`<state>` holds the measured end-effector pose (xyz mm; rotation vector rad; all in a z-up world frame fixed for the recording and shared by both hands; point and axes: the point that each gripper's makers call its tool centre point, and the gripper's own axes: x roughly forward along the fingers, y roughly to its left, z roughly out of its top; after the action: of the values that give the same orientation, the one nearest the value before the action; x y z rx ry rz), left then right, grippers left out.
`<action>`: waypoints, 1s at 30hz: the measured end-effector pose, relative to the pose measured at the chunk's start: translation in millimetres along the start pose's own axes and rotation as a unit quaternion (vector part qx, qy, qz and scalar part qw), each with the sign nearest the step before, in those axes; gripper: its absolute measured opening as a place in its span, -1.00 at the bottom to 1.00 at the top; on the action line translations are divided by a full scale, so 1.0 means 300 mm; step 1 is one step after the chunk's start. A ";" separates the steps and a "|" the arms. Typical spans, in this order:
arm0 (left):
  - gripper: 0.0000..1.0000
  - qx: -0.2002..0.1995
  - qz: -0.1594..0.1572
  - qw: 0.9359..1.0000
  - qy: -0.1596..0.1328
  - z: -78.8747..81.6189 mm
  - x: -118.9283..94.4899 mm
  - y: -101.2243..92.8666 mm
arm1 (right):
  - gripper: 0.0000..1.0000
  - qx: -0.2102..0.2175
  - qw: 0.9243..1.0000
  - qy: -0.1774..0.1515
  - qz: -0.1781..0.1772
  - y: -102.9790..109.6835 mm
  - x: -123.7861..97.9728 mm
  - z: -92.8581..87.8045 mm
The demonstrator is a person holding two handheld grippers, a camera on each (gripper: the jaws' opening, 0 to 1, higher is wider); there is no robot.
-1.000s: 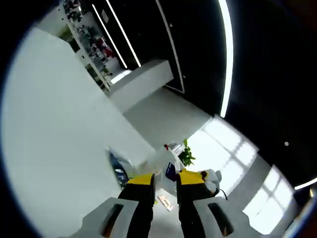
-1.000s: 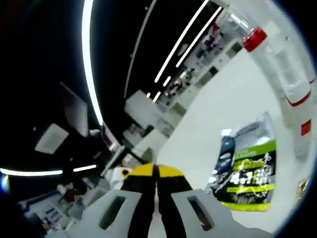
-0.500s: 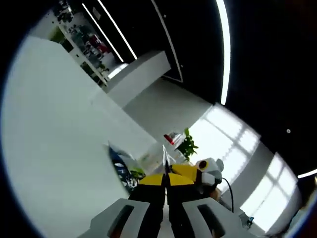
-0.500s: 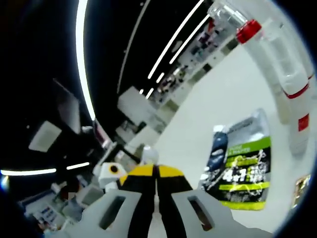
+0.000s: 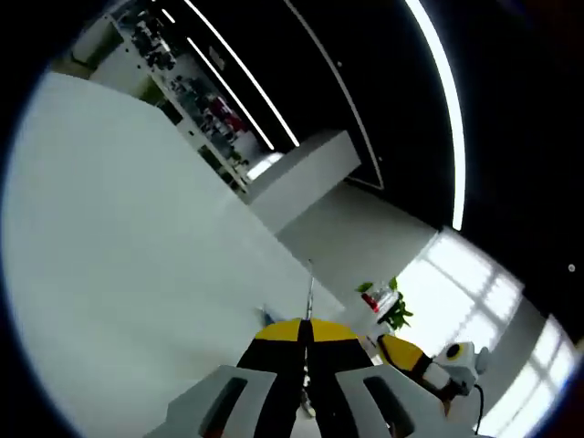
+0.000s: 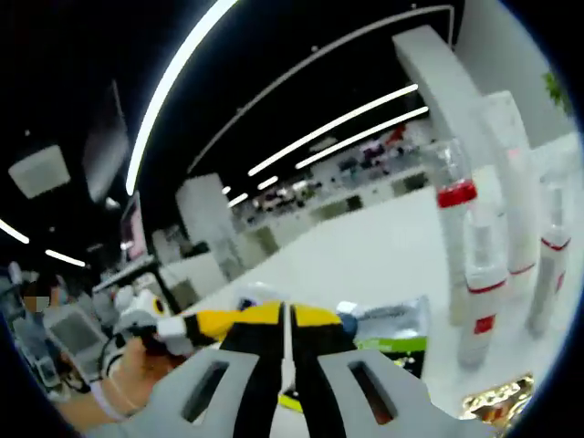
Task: Arrange the skincare products in the storage area until every visible bottle or jar stands upright without overlapping.
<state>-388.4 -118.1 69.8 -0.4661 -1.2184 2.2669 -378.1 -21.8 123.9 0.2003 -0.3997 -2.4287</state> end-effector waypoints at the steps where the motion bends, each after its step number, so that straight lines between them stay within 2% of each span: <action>1: -1.00 -0.009 0.008 1.000 0.013 -0.010 0.016 0.010 | -0.98 0.002 1.000 -0.001 -0.002 -0.010 0.000 0.003; 3: -1.00 -0.018 0.015 0.999 0.039 -0.026 0.044 0.010 | -0.98 0.013 1.000 -0.001 -0.005 -0.023 0.000 0.004; 4: -1.00 -0.026 0.021 0.999 0.042 -0.026 0.062 0.009 | -0.98 0.018 1.000 -0.001 -0.005 -0.028 0.000 0.005; 6: -1.00 -0.025 0.032 0.998 0.038 -0.015 0.094 0.006 | -0.99 0.025 1.000 -0.003 -0.006 -0.035 -0.004 0.009; 8: -1.00 -0.018 0.067 0.997 0.028 0.005 0.120 0.033 | -0.99 0.033 0.999 -0.004 -0.007 -0.042 -0.007 0.013; 9: -1.00 -0.015 0.073 0.997 0.027 0.009 0.128 0.036 | -0.99 0.036 0.999 -0.005 -0.007 -0.045 -0.009 0.014; 13: -1.00 -0.010 0.117 0.992 0.042 0.012 0.178 0.080 | -1.00 0.054 0.998 -0.013 -0.004 -0.049 -0.022 0.030; 18: -0.99 -0.007 0.144 0.989 0.030 0.014 0.171 0.116 | -1.00 0.058 0.998 -0.014 -0.001 -0.038 -0.024 0.033; 21: -0.99 -0.008 0.152 0.988 0.039 -0.008 0.156 0.128 | -1.00 0.058 0.998 -0.014 -0.001 -0.036 -0.021 0.036; 25: -0.95 0.010 0.165 0.985 0.043 -0.001 0.145 0.155 | -1.00 0.057 0.998 -0.007 0.000 -0.032 -0.018 0.028; 27: -0.94 0.019 0.166 0.985 0.046 0.024 0.156 0.168 | -1.00 0.056 0.998 -0.007 0.000 -0.032 -0.019 0.028; 30: -0.91 0.046 0.173 0.983 0.047 0.017 0.151 0.167 | -0.99 0.056 0.998 -0.009 0.000 -0.034 -0.019 0.029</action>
<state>-441.6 -118.0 27.9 -0.7924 -1.0439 2.5429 -381.7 -8.7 128.9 0.2285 -0.5448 -2.4104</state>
